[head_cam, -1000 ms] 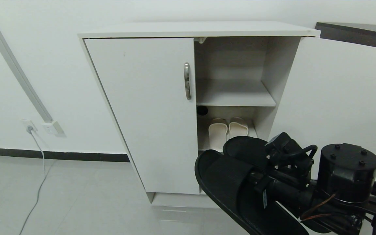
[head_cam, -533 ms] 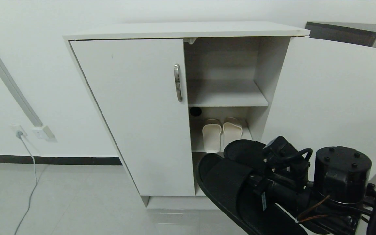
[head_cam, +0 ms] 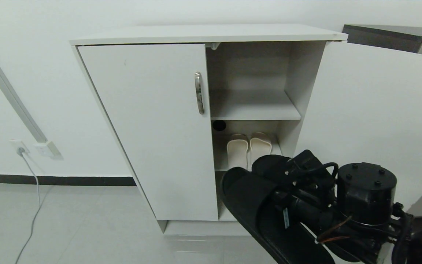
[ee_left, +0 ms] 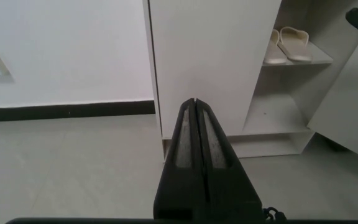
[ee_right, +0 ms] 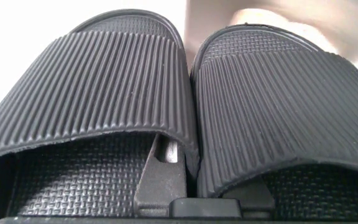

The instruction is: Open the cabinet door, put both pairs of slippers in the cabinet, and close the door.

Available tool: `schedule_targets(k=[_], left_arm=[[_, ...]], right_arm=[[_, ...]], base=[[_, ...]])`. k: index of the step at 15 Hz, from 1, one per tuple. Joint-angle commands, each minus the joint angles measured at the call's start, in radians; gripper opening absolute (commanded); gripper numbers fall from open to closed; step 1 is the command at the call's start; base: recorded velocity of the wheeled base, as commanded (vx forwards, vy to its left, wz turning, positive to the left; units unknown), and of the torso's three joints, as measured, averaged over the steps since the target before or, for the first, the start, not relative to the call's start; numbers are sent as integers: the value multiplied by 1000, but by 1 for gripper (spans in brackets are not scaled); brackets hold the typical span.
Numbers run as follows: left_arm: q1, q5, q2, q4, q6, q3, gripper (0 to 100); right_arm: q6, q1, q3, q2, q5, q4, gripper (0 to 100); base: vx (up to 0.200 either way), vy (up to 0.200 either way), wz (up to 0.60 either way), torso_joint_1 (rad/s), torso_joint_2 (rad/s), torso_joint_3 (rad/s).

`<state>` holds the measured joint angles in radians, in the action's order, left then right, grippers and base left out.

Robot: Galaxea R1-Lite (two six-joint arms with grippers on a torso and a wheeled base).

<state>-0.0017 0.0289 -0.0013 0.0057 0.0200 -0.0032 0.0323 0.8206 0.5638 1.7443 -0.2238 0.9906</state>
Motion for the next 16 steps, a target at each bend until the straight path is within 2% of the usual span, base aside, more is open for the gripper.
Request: schedule_targets(k=[1,6,9,10,13,16], left_arm=[[0,0,1,0,1,0,0],[0,2,1,0,3,0,0],[0,2,1,0,3,0,0],[0,2,1,0,3,0,0],[0,0,1,0,3,0,0],[0,0,1,0,3,0,0]], right_arm=[[-111,68,209,146,-266,-87,0],[-235,101,527,222,-549,-417,0],[-256,103,646,209,-603,-558,0],[-253,103,708,195,-649,-607,0],[-221,94,812,190,-672,-636,0],[-204,80,835,202,-666,-633,0]], base=[[0,0,0,0,0,0],[0,0,0,0,0,0],[0,0,0,0,0,0],[0,0,0,0,0,0],[0,0,0,0,0,0],[0,0,0,0,0,0]])
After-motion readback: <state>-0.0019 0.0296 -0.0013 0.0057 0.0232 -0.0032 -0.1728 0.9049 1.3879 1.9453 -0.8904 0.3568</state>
